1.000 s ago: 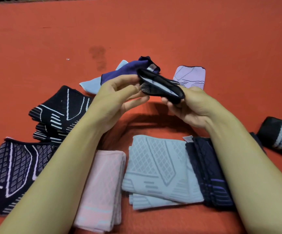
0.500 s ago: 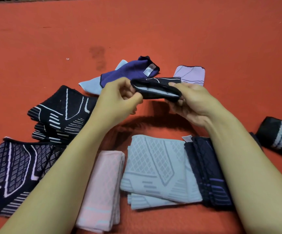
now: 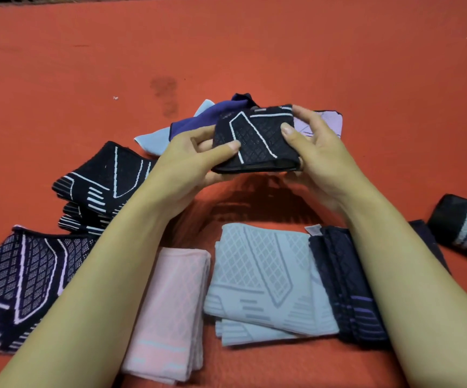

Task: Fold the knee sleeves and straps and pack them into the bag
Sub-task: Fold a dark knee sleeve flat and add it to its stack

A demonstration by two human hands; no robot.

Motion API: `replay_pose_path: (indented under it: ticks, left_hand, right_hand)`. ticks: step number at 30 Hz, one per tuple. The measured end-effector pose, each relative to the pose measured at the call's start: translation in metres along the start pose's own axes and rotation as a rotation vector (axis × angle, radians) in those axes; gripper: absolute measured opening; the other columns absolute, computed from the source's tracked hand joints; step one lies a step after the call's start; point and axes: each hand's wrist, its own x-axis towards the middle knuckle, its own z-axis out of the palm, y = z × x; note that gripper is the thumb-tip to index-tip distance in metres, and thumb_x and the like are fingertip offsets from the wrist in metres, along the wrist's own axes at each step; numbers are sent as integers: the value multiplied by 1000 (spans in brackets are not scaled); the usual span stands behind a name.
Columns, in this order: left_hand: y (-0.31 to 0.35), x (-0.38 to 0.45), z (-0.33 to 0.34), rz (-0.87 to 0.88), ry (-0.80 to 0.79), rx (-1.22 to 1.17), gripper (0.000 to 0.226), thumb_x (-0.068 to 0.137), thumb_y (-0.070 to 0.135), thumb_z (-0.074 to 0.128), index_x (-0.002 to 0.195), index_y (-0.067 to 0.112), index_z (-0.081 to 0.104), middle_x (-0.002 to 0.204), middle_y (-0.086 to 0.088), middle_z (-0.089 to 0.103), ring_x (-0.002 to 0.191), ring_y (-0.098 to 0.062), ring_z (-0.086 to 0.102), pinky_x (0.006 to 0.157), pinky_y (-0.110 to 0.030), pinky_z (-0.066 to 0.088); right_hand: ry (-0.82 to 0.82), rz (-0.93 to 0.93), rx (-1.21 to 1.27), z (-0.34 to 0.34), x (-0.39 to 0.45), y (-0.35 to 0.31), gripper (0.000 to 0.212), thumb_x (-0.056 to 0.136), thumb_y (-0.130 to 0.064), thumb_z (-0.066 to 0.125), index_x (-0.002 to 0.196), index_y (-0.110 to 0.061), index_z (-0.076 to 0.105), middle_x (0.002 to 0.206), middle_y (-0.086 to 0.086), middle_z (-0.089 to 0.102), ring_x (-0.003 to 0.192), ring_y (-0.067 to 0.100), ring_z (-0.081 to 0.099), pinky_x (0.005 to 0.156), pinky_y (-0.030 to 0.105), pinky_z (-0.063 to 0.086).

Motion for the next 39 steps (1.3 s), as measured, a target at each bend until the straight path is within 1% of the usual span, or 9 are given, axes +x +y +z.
replay_pose_path:
  ticks: [5,10,14,17,21,26,29,34,39]
  left_hand:
    - [6,2,-8,174,138,54,32,99,3,66,131,10,65,106,1,80,97,-15,75,82,-29,59]
    - [23,-4,-28,157,76,169,44,93,-1,73,133,6,60,108,-6,80,97,-20,77,83,-30,59]
    - [44,-19,-50,293,-13,294,36,87,5,79,120,17,72,116,-6,78,112,-25,72,106,-46,54]
    - [58,-31,-67,380,-52,366,22,88,3,75,101,21,73,103,9,79,99,-9,72,90,-24,57]
    - [62,-39,-87,373,-64,382,21,83,-12,69,88,9,67,109,-10,78,106,-22,74,92,-35,60]
    - [68,-46,-96,295,-16,347,42,84,-18,38,78,3,73,96,-13,79,95,-19,74,80,-21,57]
    - [68,-46,-103,141,16,209,54,83,-7,26,81,0,80,99,-20,78,98,-34,73,83,-30,61]
    - [59,-40,-117,174,145,602,25,99,15,58,96,21,82,97,-3,81,95,-23,76,99,-48,56]
    - [52,-37,-129,136,221,680,30,101,2,59,98,26,78,97,10,80,97,-9,76,84,-34,58]
  right_hand:
    - [-212,200,85,1,-8,-10,46,91,-36,68,131,-16,57,101,-2,74,69,17,71,49,18,49]
    - [-271,88,52,10,-5,-5,20,98,2,61,111,-12,66,99,1,67,84,9,58,66,19,46]
    - [-250,-2,-43,27,-9,-14,22,103,-11,59,113,-29,68,106,-6,72,97,9,71,79,23,54]
    - [-334,-79,-196,42,-15,-20,31,110,-15,49,125,-38,64,114,-3,76,96,17,77,89,35,57]
    - [-397,-128,-301,57,-21,-15,48,108,-1,48,130,-41,63,95,-4,78,84,11,74,84,30,57]
    - [-428,-101,-105,63,-19,-1,47,103,5,54,135,-27,66,131,11,69,106,12,67,88,29,54]
    - [-537,-31,-1,64,-21,1,50,101,8,53,144,-16,58,144,5,61,112,17,63,92,33,55]
    - [-685,78,139,63,-23,1,53,94,-1,56,147,-7,53,152,8,54,129,36,62,98,45,54]
    - [-777,183,66,61,-23,4,60,93,-5,55,153,-9,46,157,5,50,136,32,57,108,53,48]
